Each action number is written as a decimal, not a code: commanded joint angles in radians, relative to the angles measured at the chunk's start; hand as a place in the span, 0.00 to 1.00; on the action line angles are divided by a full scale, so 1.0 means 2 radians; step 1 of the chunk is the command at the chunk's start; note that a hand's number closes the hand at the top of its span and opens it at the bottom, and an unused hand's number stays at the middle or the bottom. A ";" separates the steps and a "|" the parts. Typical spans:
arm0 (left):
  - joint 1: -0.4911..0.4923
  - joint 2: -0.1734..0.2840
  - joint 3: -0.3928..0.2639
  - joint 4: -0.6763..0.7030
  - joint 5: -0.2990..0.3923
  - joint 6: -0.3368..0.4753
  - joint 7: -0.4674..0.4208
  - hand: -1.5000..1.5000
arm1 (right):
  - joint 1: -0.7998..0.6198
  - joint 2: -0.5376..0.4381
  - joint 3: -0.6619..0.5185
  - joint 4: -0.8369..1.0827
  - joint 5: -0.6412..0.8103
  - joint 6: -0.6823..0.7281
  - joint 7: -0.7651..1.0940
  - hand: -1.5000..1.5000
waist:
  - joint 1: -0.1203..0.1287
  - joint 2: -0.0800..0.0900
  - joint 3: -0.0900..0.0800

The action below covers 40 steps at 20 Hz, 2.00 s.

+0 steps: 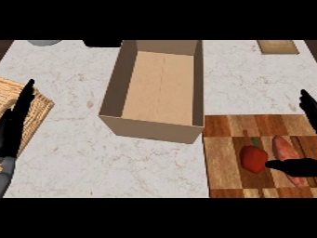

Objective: Pick the bell pepper from the cutting board and place it in the cardboard box

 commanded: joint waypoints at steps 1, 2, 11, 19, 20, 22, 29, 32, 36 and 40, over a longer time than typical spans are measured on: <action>0.013 0.003 0.029 0.040 0.012 0.004 0.011 0.50 | 0.081 0.038 0.040 0.047 0.078 -0.048 -0.081 0.00 | -0.012 0.000 0.005; 0.050 0.021 0.050 0.038 0.030 -0.014 -0.023 0.50 | 0.108 0.060 0.004 0.035 0.012 -0.035 -0.128 0.00 | -0.012 -0.003 0.005; 0.030 -0.019 0.032 0.046 -0.004 0.002 -0.015 0.50 | 0.135 0.010 -0.038 0.069 0.052 0.010 -0.267 0.00 | -0.011 -0.002 0.004; 0.024 0.004 0.049 0.044 0.003 -0.025 -0.025 0.50 | 0.074 -0.109 0.007 0.041 0.140 0.080 -0.081 0.00 | 0.003 0.000 0.003; 0.015 0.001 0.059 0.067 0.006 -0.023 -0.029 0.50 | 0.079 -0.134 -0.003 0.021 0.127 0.111 -0.076 0.00 | -0.005 0.000 0.003; 0.051 0.006 0.059 0.026 0.008 -0.025 -0.021 0.50 | 0.085 -0.143 0.008 0.006 0.138 0.125 -0.039 0.00 | 0.001 -0.003 0.004; 0.015 -0.014 0.055 0.073 -0.020 -0.025 -0.035 0.50 | -0.025 -0.075 0.094 -0.024 0.181 0.196 0.135 0.00 | 0.000 0.000 0.004; 0.028 -0.028 0.058 0.056 -0.026 -0.025 -0.024 0.50 | -0.039 -0.072 0.081 0.001 0.196 0.231 0.139 0.00 | -0.004 -0.001 0.004; 0.037 -0.020 0.090 0.067 -0.015 -0.056 -0.050 0.50 | -0.077 -0.034 0.081 0.071 0.238 0.249 0.113 0.00 | -0.003 -0.001 0.004; 0.048 -0.038 0.094 0.048 -0.040 -0.047 -0.038 0.50 | -0.083 -0.007 0.061 0.081 0.262 0.271 0.115 0.00 | -0.004 -0.001 0.004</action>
